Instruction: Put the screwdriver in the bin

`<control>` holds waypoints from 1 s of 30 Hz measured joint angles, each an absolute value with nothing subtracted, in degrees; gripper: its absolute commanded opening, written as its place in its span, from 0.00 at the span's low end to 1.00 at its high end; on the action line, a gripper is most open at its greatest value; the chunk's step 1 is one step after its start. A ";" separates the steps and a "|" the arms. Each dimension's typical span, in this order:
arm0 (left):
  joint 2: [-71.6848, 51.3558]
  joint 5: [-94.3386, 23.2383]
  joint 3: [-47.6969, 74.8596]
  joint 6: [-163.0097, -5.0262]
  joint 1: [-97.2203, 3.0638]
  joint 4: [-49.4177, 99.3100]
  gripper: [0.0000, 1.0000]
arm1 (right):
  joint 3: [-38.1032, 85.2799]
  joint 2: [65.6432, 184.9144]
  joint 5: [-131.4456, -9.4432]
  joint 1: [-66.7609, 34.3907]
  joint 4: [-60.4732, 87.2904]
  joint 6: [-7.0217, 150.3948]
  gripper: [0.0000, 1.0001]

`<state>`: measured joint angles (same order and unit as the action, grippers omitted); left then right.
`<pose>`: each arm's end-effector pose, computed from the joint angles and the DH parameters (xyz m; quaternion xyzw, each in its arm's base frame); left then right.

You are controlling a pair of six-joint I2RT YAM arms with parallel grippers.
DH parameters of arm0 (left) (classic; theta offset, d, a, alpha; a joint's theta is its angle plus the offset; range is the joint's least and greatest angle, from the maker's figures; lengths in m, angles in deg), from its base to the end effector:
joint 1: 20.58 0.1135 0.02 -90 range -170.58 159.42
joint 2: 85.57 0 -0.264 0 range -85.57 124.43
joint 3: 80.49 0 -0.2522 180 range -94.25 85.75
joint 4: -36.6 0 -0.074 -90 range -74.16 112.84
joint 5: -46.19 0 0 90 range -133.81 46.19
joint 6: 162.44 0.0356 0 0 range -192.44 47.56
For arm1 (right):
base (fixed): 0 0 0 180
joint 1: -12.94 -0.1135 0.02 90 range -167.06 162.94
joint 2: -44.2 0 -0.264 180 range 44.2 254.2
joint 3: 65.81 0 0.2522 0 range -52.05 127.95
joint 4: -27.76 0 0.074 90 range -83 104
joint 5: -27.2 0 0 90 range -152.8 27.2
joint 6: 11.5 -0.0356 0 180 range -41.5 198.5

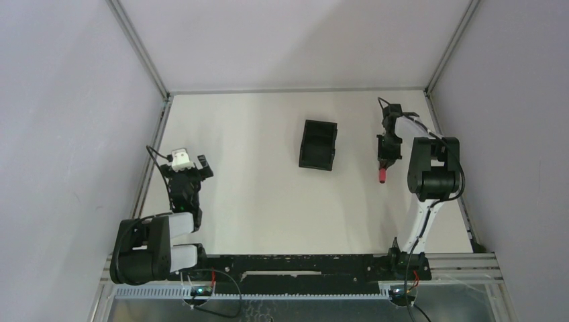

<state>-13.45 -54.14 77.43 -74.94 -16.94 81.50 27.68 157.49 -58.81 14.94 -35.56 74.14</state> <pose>0.2087 0.0197 0.1617 -0.1000 0.7308 0.0731 0.6713 0.3745 -0.0156 0.1618 0.0574 0.9959 -0.0335 0.0607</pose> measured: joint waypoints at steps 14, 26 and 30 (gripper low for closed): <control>-13.43 -54.16 77.43 -74.94 -16.94 81.50 1.00 | 63.15 153.34 -58.97 14.81 -57.00 74.38 0.00; -13.45 -54.16 77.43 -74.94 -16.94 81.50 1.00 | 65.45 157.49 -59.93 -0.66 -58.38 70.69 0.00; -13.45 -54.14 77.43 -74.94 -16.94 81.50 1.00 | 71.19 163.29 -61.42 -9.52 -56.26 70.86 0.00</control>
<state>-13.45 -54.14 77.43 -74.94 -16.94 81.50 71.19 163.29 -61.42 -9.52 -56.26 70.86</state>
